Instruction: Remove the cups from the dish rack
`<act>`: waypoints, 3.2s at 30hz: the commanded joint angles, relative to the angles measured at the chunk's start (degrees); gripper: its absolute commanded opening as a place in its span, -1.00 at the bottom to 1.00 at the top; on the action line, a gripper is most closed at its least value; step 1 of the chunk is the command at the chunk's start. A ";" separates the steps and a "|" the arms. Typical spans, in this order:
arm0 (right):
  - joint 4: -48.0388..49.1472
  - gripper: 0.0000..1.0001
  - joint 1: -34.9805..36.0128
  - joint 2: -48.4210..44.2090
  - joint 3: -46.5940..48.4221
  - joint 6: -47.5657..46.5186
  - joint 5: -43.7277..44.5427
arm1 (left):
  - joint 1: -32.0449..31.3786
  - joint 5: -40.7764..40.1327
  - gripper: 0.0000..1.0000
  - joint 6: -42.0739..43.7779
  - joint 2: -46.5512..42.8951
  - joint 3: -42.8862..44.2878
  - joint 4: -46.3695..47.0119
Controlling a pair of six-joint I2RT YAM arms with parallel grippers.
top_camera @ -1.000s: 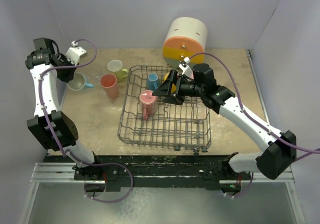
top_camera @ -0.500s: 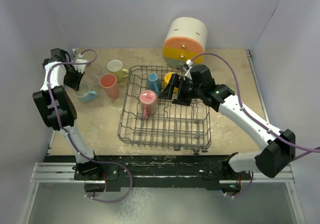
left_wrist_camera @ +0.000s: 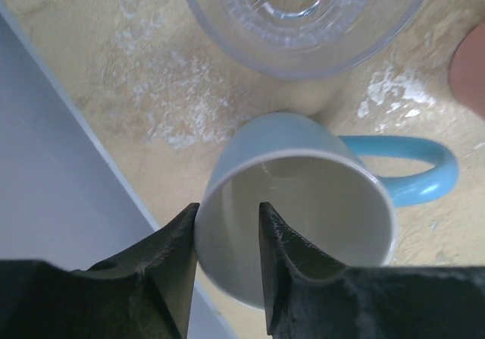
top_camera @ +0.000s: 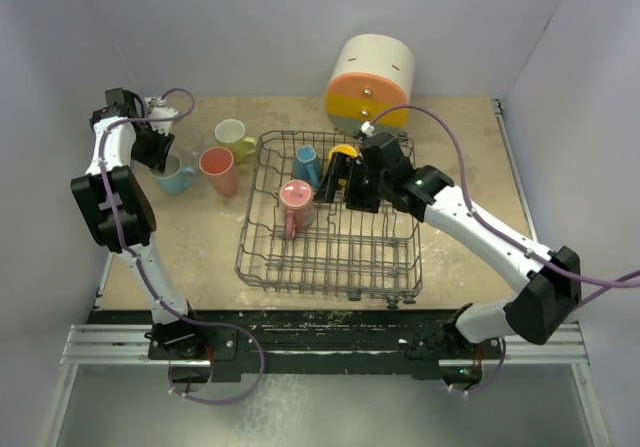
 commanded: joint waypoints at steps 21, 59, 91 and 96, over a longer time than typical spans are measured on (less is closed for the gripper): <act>-14.42 0.45 20.32 35.30 27.72 -4.38 36.22 | -0.24 17.61 0.99 -4.37 -17.60 10.15 -8.15; -9.28 -1.00 20.40 25.32 28.38 -5.03 41.60 | -7.80 28.46 0.99 0.99 -27.66 -5.06 -9.80; 64.77 -1.00 4.11 1.65 -4.63 37.59 -33.60 | -17.84 51.63 0.86 32.36 -59.14 -22.08 -10.60; 54.76 -1.00 4.12 1.93 -2.19 32.71 -30.95 | -17.83 51.01 0.80 27.15 -60.90 -26.85 -7.67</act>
